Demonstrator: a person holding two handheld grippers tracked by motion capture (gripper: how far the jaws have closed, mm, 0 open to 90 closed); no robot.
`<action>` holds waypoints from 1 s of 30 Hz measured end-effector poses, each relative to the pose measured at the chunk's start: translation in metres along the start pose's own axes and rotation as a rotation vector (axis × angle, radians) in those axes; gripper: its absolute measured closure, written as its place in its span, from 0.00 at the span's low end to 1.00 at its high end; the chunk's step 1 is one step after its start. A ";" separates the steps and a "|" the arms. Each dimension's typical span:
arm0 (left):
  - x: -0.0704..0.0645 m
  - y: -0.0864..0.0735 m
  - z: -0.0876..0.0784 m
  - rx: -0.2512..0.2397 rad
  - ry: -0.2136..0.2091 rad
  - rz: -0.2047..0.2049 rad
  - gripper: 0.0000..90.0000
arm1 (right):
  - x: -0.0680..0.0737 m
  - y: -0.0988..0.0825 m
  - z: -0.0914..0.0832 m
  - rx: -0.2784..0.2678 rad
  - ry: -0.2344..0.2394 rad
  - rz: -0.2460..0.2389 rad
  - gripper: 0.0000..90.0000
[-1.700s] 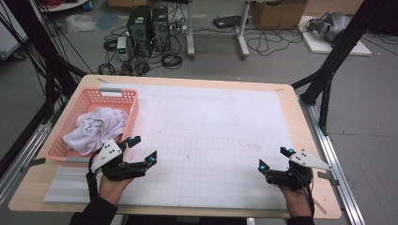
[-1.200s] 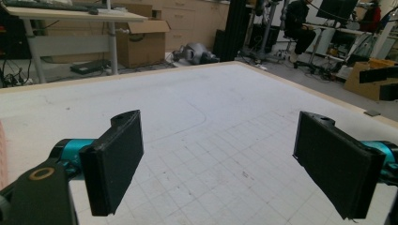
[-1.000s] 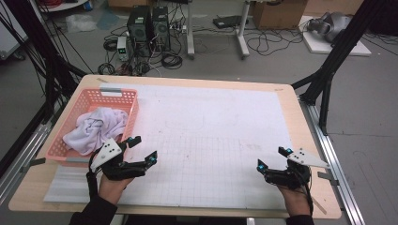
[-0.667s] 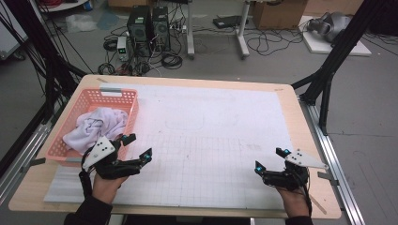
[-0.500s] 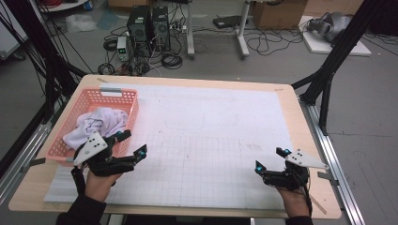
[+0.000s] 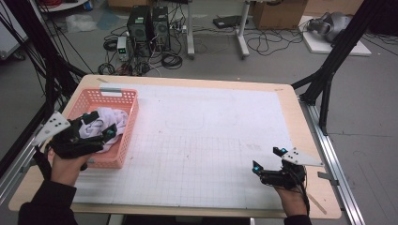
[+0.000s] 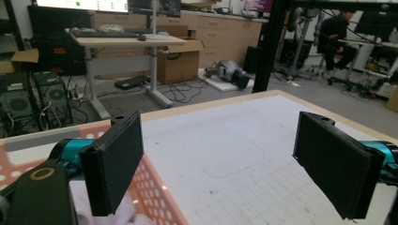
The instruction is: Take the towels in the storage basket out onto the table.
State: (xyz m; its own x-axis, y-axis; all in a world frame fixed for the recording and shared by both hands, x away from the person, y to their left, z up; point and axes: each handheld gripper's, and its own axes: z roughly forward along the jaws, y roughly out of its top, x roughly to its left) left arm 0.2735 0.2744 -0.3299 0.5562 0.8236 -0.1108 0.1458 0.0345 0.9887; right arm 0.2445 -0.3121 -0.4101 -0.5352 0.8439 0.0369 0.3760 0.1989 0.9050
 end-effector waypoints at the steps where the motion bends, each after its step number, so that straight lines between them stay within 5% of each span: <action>1: 0.000 0.000 0.000 0.000 0.000 0.000 0.18 | 0.000 0.000 0.000 0.003 0.002 -0.005 0.05; 11: 0.048 0.001 0.014 0.110 0.131 -0.007 0.18 | 0.000 0.000 0.002 0.010 0.002 -0.010 0.05; 15: 0.065 -0.006 0.022 0.161 0.169 -0.042 0.18 | 0.000 0.000 0.003 0.016 0.004 -0.009 0.05; 23: 0.087 -0.019 0.039 0.346 0.257 -0.042 0.19 | 0.000 -0.001 0.002 0.022 0.002 -0.010 0.05; 24: 0.093 -0.023 0.043 0.408 0.273 -0.045 0.19 | 0.000 -0.001 0.002 0.023 0.003 -0.009 0.05; 30: 0.099 -0.036 0.053 0.534 0.280 -0.050 0.20 | -0.001 -0.001 0.002 0.021 0.003 -0.015 0.05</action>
State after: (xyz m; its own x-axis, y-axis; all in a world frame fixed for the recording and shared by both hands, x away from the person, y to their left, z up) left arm 0.3668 0.3247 -0.3814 0.3122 0.9485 -0.0537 0.5970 -0.1519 0.7877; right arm 0.2456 -0.3122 -0.4119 -0.5432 0.8393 0.0244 0.3836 0.2222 0.8964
